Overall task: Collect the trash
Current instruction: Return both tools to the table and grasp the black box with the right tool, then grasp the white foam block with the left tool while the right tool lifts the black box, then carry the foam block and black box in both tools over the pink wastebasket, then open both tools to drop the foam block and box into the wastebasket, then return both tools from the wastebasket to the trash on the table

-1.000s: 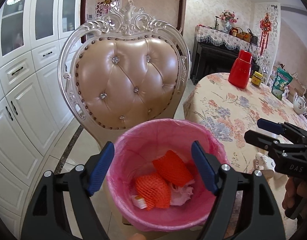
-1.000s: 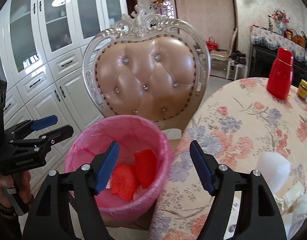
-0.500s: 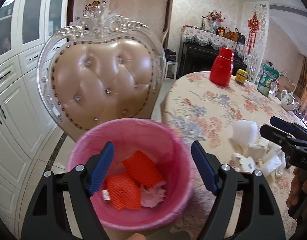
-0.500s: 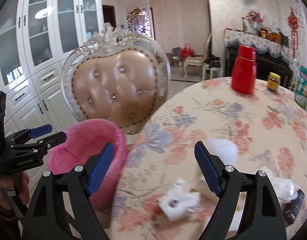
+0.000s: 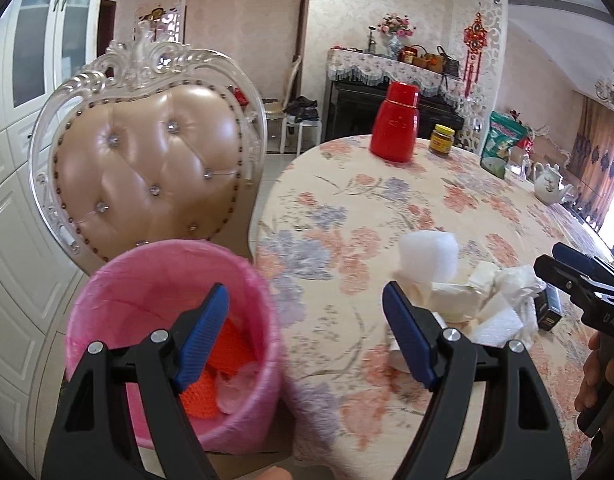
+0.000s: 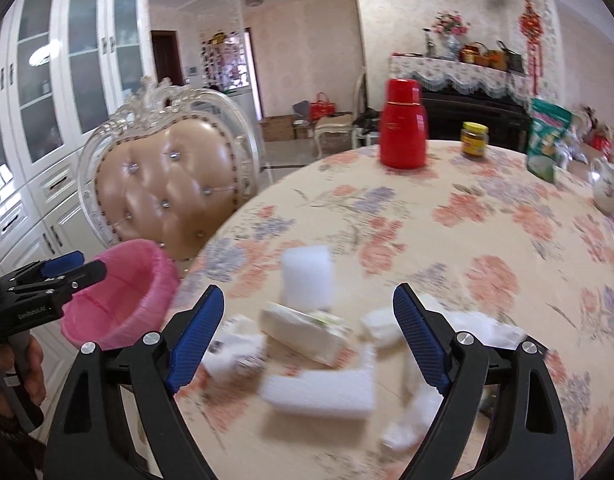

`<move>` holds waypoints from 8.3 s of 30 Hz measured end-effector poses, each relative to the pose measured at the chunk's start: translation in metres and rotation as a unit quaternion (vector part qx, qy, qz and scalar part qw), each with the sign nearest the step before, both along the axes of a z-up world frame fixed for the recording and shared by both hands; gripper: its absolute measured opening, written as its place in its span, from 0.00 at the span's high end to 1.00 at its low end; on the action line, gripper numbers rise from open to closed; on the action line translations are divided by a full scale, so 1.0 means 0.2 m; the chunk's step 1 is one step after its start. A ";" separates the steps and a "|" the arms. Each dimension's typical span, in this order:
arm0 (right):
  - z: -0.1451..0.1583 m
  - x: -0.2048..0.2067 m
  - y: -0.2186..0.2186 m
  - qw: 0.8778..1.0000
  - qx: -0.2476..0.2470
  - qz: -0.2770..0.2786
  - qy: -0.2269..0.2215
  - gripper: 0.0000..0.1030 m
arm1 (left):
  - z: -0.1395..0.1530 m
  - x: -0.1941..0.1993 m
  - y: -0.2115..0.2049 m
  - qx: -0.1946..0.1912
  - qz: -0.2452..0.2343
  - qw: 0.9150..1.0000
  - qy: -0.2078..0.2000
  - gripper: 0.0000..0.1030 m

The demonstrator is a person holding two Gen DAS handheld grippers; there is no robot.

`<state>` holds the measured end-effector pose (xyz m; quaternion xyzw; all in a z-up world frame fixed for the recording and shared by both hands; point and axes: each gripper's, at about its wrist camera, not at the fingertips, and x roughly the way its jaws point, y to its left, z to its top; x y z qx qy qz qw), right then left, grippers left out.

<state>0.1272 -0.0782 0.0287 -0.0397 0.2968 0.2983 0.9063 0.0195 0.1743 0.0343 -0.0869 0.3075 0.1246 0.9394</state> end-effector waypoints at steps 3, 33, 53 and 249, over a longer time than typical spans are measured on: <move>-0.02 0.03 -0.11 1.000 0.000 -0.018 0.004 0.19 | -0.02 0.04 -0.08 -0.004 -0.009 1.000 0.003 0.26; -0.31 0.29 -0.67 0.987 -0.024 -0.144 0.066 0.18 | -0.18 0.30 -0.78 -0.015 -0.116 0.992 0.045 0.20; -0.46 0.37 -0.68 0.978 -0.059 -0.156 0.123 0.46 | -0.28 0.34 -0.85 -0.039 -0.132 0.988 0.066 0.12; 0.03 -0.05 0.74 0.993 -0.036 0.109 0.025 0.23 | -0.02 -0.20 0.54 -0.045 0.089 0.995 -0.003 0.14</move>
